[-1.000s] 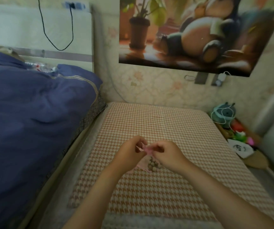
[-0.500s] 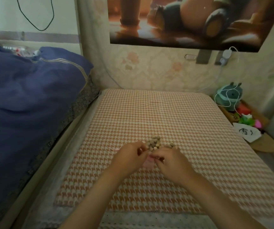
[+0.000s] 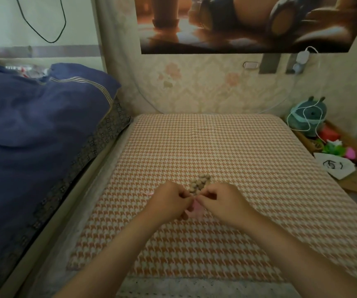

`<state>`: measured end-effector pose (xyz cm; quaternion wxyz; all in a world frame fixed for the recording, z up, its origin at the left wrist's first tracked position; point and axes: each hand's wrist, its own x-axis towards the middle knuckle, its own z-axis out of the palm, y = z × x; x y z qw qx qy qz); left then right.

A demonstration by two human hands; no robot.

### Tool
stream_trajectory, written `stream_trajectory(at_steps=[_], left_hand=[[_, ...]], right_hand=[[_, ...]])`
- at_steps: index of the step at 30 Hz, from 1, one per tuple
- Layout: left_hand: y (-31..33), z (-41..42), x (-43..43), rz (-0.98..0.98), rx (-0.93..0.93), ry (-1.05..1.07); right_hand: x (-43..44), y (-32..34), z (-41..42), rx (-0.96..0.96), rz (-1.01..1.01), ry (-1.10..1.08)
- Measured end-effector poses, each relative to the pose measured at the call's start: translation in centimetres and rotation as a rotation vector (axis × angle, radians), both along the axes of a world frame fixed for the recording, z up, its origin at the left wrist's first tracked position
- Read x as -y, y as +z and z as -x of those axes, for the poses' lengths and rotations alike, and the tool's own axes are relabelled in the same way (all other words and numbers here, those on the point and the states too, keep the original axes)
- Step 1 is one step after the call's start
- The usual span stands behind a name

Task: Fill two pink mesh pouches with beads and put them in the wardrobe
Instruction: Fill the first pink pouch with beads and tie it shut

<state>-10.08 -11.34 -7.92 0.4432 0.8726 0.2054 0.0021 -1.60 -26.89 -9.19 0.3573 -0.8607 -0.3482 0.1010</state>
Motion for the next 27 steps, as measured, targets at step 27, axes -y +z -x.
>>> stream_trajectory(at_steps=[27], left_hand=[[0.5,0.5,-2.5,-0.341,0.033,-0.211]], right_hand=[[-2.9,1.1,0.9,0.004,0.139,-0.052]])
